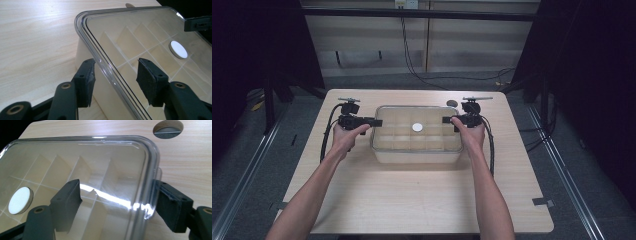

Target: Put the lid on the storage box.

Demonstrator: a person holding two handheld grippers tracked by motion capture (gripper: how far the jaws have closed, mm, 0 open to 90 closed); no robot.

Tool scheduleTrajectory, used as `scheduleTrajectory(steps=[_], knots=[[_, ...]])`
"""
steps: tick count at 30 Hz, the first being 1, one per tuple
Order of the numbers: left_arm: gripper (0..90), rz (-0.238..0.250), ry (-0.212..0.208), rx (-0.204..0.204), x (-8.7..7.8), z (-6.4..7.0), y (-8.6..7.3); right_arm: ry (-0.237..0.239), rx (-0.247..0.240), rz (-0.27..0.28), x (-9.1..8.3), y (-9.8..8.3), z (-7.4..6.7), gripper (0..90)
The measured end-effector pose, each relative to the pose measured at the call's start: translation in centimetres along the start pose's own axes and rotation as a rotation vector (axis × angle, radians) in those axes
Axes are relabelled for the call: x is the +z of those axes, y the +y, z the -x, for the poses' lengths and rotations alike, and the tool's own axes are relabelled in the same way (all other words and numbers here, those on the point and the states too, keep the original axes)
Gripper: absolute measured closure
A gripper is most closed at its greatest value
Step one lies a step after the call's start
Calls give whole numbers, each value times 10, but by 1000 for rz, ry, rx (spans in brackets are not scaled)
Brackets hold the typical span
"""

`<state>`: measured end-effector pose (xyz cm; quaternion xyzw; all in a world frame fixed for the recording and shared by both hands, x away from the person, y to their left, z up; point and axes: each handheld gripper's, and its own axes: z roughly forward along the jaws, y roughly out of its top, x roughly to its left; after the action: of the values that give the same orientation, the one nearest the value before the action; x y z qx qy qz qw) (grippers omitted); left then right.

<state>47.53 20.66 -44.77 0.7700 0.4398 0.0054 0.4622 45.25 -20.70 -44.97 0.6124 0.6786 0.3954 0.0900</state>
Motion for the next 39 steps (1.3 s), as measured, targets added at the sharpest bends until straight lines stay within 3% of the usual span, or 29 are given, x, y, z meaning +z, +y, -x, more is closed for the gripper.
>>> scheduleTrajectory(steps=[4, 7, 10, 12, 16, 19, 27, 31, 35, 39], knots=[[560, 14, 11, -7, -2, 1, -2, 11, 9, 14, -4, -4, 6, 252], [640, 25, 46, 15, -5, 4, -1, -1, -1, 16, -7, -4, 6, 290], [660, 17, 63, 32, -5, 6, 1, -19, -9, 20, -11, -4, 5, 319], [644, 9, 67, 46, -5, 7, 1, -19, -14, 22, -12, -4, 5, 311], [553, -3, 34, 44, -6, 9, -4, -11, -14, 42, -17, -8, 6, 309], [521, -1, 19, 20, -8, 8, -7, -4, -10, 47, -20, -11, 8, 309], [454, 4, 34, 63, -18, 19, -7, -3, -29, 89, -37, -12, 5, 312], [427, 1, 45, 87, -22, 27, -5, -9, -41, 83, -45, -13, 2, 283], [414, 4, 42, 119, -28, 38, -14, 4, -61, 109, -54, -18, -3, 276], [404, 14, 41, 124, -31, 40, -18, 15, -83, 118, -61, -22, -6, 270]])
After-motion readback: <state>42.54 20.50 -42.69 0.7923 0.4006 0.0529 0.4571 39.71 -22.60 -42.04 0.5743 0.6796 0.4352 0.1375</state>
